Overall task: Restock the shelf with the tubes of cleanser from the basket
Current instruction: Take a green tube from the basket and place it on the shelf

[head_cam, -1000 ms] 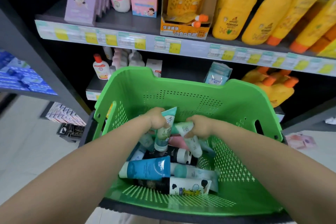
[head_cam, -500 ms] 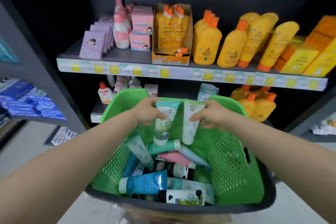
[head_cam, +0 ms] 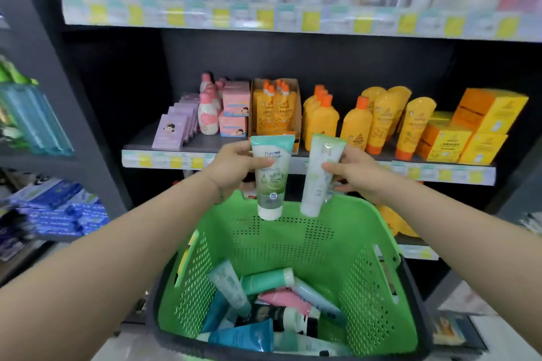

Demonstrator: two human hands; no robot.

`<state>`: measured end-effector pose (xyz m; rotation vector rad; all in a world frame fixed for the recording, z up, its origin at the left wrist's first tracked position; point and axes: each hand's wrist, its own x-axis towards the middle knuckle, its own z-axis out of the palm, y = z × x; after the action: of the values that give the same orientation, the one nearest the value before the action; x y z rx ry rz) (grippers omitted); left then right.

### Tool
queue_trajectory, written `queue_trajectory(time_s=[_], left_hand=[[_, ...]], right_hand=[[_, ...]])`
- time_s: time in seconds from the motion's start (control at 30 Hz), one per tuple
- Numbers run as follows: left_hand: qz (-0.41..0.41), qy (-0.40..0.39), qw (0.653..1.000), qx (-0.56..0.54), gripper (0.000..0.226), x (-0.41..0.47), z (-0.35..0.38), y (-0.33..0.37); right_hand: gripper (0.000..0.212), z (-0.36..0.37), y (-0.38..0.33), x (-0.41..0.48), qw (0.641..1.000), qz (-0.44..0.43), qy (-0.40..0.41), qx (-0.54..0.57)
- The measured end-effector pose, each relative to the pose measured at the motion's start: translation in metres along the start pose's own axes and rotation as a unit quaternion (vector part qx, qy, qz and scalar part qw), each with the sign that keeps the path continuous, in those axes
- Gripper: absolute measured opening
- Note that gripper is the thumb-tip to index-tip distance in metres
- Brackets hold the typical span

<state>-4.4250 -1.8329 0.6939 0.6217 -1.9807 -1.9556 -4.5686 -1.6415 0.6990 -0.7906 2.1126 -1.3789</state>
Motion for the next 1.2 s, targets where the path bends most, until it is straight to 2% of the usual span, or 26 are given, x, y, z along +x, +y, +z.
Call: queue_trajectory(time_s=[0.17,0.37,0.43,0.63,0.83,1.2], left_hand=[[0.041,0.012,0.999,-0.007,0.033,-0.002,0.003,0.037],[0.072,0.04,0.996,-0.036,0.027,0.0,0.006,0.07],[0.084,0.046,0.994,-0.045,0.032,0.002,0.006,0.082],[0.135,0.054,0.989,-0.003,0.029,0.003,0.005,0.114],[0.149,0.043,0.988,-0.028,0.028,0.003,0.007,0.144],[0.177,0.051,0.98,-0.078,0.032,0.005,0.01,0.175]], right_hand=[[0.035,-0.01,-0.039,-0.003,0.999,-0.043,0.027,0.003],[0.03,-0.02,-0.074,-0.004,0.993,-0.095,0.07,-0.019],[0.027,-0.024,-0.085,-0.006,0.99,-0.11,0.08,-0.023],[0.02,-0.036,-0.117,-0.009,0.987,-0.116,0.107,-0.014],[0.03,-0.043,-0.145,-0.008,0.984,-0.137,0.108,0.025],[0.026,-0.06,-0.175,-0.006,0.977,-0.17,0.124,0.041]])
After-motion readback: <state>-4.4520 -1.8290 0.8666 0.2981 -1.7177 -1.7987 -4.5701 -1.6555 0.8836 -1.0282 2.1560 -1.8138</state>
